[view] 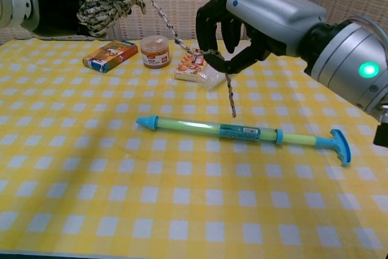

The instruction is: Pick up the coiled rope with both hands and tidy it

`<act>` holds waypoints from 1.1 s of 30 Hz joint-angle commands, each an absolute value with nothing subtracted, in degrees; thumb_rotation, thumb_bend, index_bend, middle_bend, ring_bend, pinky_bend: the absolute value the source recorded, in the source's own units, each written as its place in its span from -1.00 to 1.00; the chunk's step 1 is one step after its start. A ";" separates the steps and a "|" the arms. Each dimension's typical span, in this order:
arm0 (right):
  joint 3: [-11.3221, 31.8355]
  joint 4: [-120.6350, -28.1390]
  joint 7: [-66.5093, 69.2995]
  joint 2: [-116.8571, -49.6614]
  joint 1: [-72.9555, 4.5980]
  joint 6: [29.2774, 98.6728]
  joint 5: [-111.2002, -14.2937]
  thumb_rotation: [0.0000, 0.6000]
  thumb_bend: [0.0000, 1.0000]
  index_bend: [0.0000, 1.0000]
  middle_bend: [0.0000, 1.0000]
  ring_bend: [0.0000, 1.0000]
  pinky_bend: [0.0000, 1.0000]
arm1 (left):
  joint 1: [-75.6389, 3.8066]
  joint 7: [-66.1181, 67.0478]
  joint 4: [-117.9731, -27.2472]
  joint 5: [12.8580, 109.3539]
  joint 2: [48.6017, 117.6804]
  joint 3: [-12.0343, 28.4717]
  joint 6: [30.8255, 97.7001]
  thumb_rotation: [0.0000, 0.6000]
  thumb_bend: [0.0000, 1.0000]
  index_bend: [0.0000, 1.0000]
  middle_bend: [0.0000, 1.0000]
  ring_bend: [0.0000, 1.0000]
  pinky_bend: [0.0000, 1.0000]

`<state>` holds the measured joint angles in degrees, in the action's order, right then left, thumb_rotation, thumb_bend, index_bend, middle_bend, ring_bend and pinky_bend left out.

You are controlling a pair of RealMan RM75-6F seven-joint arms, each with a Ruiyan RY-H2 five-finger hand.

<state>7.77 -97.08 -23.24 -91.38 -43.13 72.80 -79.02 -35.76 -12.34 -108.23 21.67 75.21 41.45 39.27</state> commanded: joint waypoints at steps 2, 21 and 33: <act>7.61 -95.45 -21.57 -90.87 -42.06 71.92 -78.90 1.00 0.10 0.38 0.16 0.16 -0.04 | -33.51 -17.77 -108.18 25.28 72.94 42.85 35.48 1.00 0.18 0.30 0.36 0.32 0.58; 17.77 -96.22 -19.54 -88.23 -45.66 61.52 -64.15 1.00 0.10 0.38 0.16 0.18 0.00 | -29.15 -25.38 -107.55 55.69 73.02 39.70 29.95 1.00 0.18 0.30 0.36 0.30 0.58; 22.31 -98.69 -24.22 -88.21 -50.58 59.85 -55.16 1.00 0.10 0.38 0.16 0.19 0.00 | -31.59 -24.51 -104.27 72.74 76.52 31.26 37.47 1.00 0.18 0.32 0.36 0.30 0.58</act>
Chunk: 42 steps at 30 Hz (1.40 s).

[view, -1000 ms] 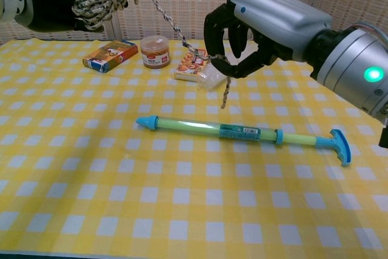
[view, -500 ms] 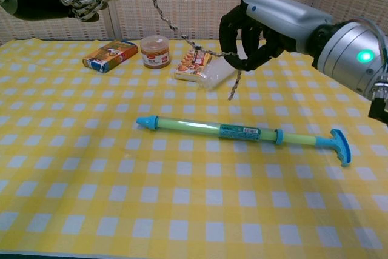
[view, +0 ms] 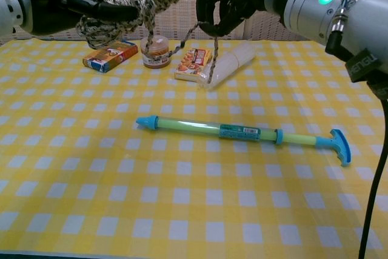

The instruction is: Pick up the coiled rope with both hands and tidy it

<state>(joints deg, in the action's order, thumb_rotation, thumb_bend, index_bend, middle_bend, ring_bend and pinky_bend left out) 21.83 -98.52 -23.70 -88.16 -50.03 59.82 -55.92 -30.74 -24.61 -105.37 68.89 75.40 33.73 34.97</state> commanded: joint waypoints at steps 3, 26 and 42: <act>22.73 -98.59 -24.31 -88.31 -51.19 60.08 -54.12 1.00 0.10 0.38 0.17 0.20 0.00 | -32.19 -25.23 -103.85 76.38 76.73 29.18 39.20 1.00 0.18 0.32 0.36 0.30 0.58; 22.59 -106.60 -22.67 -86.47 -52.02 63.45 -53.96 1.00 0.10 0.38 0.17 0.22 0.06 | -40.18 17.20 -102.05 63.20 85.00 19.64 54.15 1.00 0.18 0.32 0.36 0.33 0.57; 19.26 -113.21 -29.18 -87.30 -51.38 69.45 -51.70 1.00 0.15 0.38 0.18 0.29 0.23 | -44.20 27.51 -101.27 43.49 91.26 23.11 66.15 1.00 0.19 0.35 0.43 0.42 0.63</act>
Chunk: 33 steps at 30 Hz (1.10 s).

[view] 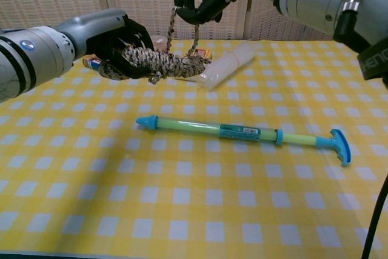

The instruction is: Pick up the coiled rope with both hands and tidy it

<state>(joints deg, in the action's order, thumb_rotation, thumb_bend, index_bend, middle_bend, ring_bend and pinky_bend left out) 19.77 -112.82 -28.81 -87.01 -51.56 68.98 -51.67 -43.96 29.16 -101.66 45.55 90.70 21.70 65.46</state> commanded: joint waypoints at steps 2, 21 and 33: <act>18.80 -113.29 -28.99 -87.59 -51.16 69.68 -51.87 1.00 0.15 0.38 0.18 0.29 0.24 | -43.87 24.95 -101.56 42.13 90.76 24.32 65.65 1.00 0.19 0.35 0.43 0.42 0.63; 15.73 -112.11 -24.58 -87.86 -49.79 66.55 -54.96 1.00 0.15 -0.31 0.01 0.21 0.25 | -40.35 6.25 -105.50 39.97 81.79 29.91 59.27 1.00 0.19 0.35 0.43 0.42 0.63; 13.99 -113.00 -19.97 -86.34 -48.12 64.66 -60.04 1.00 0.15 -1.00 -0.42 -0.11 0.08 | -39.59 -1.96 -106.46 39.49 77.58 30.60 55.28 1.00 0.19 0.35 0.43 0.41 0.63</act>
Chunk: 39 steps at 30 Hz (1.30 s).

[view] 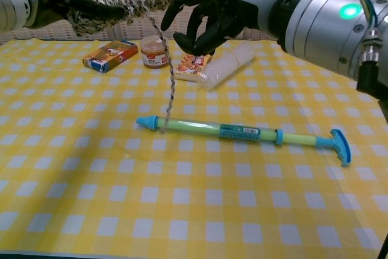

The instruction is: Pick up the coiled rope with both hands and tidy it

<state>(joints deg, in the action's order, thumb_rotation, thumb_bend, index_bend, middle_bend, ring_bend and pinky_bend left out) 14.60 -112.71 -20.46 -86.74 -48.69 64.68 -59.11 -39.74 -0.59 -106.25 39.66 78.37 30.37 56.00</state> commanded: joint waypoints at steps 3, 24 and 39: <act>13.06 -113.12 -19.44 -85.87 -47.26 64.84 -61.06 1.00 0.15 -1.00 -0.45 -0.14 0.05 | -39.39 -3.44 -106.72 39.73 76.62 30.67 54.88 1.00 0.19 0.35 0.43 0.41 0.63; -1.88 -110.83 -17.73 -69.63 -27.67 83.77 -85.14 1.00 0.15 -1.00 -0.66 -0.56 -0.46 | -36.26 -6.57 -106.11 51.53 72.89 24.99 58.13 1.00 0.19 0.34 0.43 0.41 0.63; -8.15 -98.34 -4.27 -64.79 -11.87 94.39 -90.07 1.00 0.14 -1.00 -0.94 -0.86 -0.84 | -35.43 -6.95 -107.03 55.43 73.04 23.04 61.57 1.00 0.19 0.34 0.43 0.41 0.63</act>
